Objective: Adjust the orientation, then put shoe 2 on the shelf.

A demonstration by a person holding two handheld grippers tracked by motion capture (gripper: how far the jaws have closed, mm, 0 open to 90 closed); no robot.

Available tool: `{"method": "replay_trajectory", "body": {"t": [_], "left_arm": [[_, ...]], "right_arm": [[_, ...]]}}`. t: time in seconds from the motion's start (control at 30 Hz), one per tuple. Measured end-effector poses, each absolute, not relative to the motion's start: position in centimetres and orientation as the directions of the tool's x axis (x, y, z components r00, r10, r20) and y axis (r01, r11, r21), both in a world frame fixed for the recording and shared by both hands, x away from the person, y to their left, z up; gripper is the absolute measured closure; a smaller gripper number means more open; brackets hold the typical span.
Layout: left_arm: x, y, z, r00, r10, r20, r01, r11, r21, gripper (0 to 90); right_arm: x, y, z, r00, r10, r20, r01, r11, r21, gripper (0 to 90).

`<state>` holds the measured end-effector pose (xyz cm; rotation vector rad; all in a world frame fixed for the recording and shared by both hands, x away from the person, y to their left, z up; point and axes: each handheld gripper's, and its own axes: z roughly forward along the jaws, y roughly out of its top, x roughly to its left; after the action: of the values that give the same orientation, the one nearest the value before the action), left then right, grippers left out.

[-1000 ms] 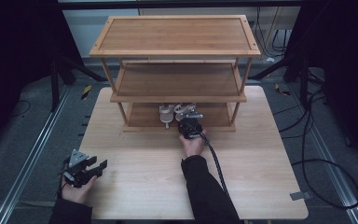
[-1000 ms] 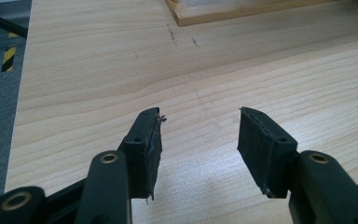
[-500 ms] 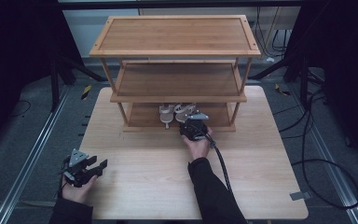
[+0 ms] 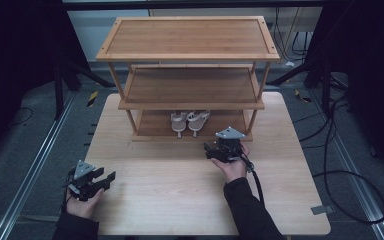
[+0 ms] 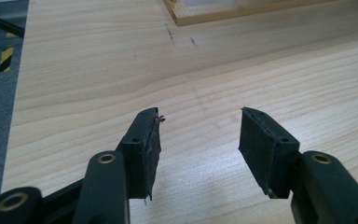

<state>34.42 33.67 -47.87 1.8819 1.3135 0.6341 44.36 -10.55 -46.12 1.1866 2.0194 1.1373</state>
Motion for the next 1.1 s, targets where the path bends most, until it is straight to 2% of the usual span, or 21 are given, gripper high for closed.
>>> {"method": "replay_trajectory", "body": {"t": [0.1, 0.3, 0.73, 0.97, 1.1], "left_arm": [[34.5, 33.6, -47.8, 0.355, 0.935, -0.020, 0.567, -0.197, 0.800, 46.3], [34.5, 33.3, -47.9, 0.366, 0.930, -0.018, 0.568, -0.208, 0.796, 44.3], [34.8, 33.0, -48.3, 0.392, 0.920, -0.013, 0.574, -0.233, 0.785, 36.0], [35.2, 33.6, -48.9, 0.365, 0.931, 0.005, 0.584, -0.233, 0.777, 29.5], [35.4, 34.2, -49.1, 0.347, 0.938, 0.010, 0.590, -0.227, 0.775, 28.5]], "right_arm": [[43.2, -12.1, -46.0, -0.475, 0.880, -0.006, 0.438, 0.242, 0.866, 20.3], [41.0, -15.5, -46.3, -0.456, 0.889, -0.035, 0.436, 0.258, 0.862, 17.5], [36.6, -25.7, -47.8, -0.309, 0.951, 0.004, 0.498, 0.158, 0.853, 14.2], [35.2, -28.8, -48.4, -0.254, 0.966, 0.044, 0.498, 0.091, 0.862, 13.6], [35.3, -29.0, -49.0, -0.266, 0.963, 0.046, 0.504, 0.099, 0.858, 13.6]]}}
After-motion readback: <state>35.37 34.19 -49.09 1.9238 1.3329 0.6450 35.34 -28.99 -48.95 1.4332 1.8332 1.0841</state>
